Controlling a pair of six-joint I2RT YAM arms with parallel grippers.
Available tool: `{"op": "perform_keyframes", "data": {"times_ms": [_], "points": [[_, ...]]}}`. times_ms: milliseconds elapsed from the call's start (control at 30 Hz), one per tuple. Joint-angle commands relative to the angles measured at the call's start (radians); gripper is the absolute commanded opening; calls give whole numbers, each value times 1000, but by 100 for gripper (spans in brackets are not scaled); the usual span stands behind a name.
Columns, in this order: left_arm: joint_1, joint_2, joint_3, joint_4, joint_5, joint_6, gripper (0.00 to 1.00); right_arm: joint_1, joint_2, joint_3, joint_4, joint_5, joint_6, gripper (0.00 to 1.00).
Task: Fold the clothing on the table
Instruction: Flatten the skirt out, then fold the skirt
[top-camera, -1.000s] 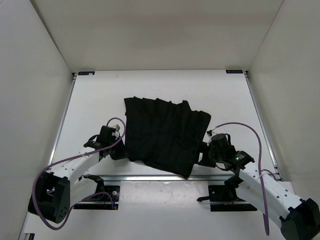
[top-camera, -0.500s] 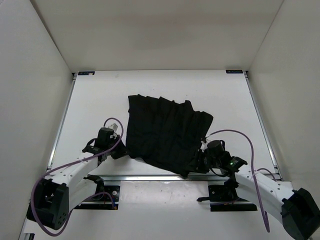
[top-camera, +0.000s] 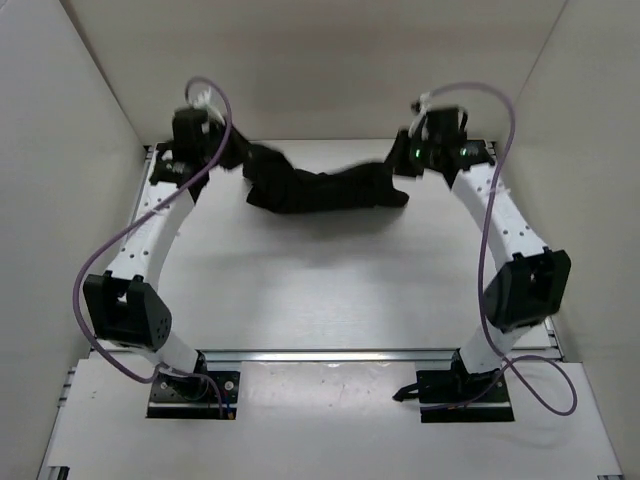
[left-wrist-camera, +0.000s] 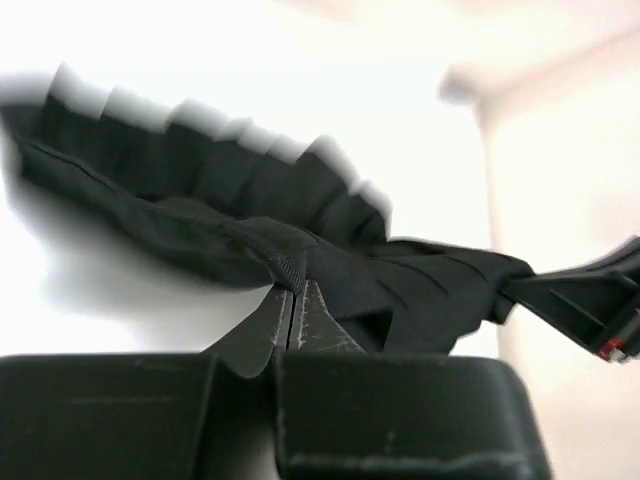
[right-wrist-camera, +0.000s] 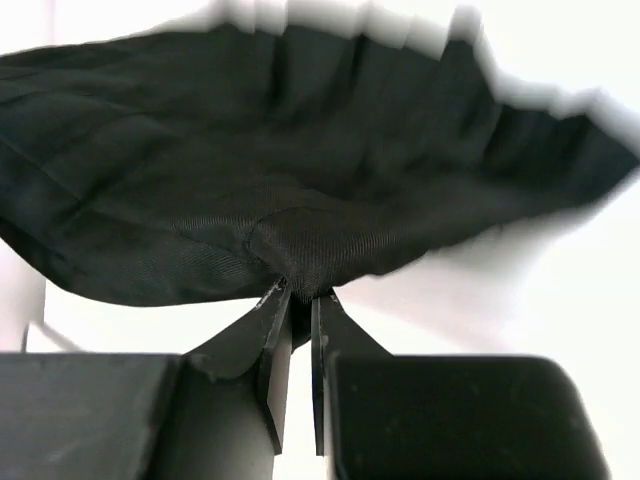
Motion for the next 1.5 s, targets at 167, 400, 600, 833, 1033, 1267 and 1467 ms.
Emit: {"op": "perform_keyframes", "data": {"times_ms": [167,400,600,833,1033,1267,1467], "points": [[54,-213,-38,12,15,65,0,-55,-46,264,-94,31,-183,0],[5,-439,-662,140,7,18,0,-80,-212,-380,110,-84,-132,0],[-51,-533,-930,135,-8,-18,0,-75,-302,-682,159,-47,-4,0],[-153,-787,-1032,-68,-53,-94,0,-70,-467,-880,39,-42,44,0],[-149,-979,-930,-315,-74,-88,0,-33,-675,-873,-176,-13,31,0],[-167,-1059,-809,-504,-74,-64,0,-4,-818,-832,-429,-15,-42,0],[-115,-1026,-601,-638,-70,-3,0,-61,-909,-711,-640,13,-83,0]]}}
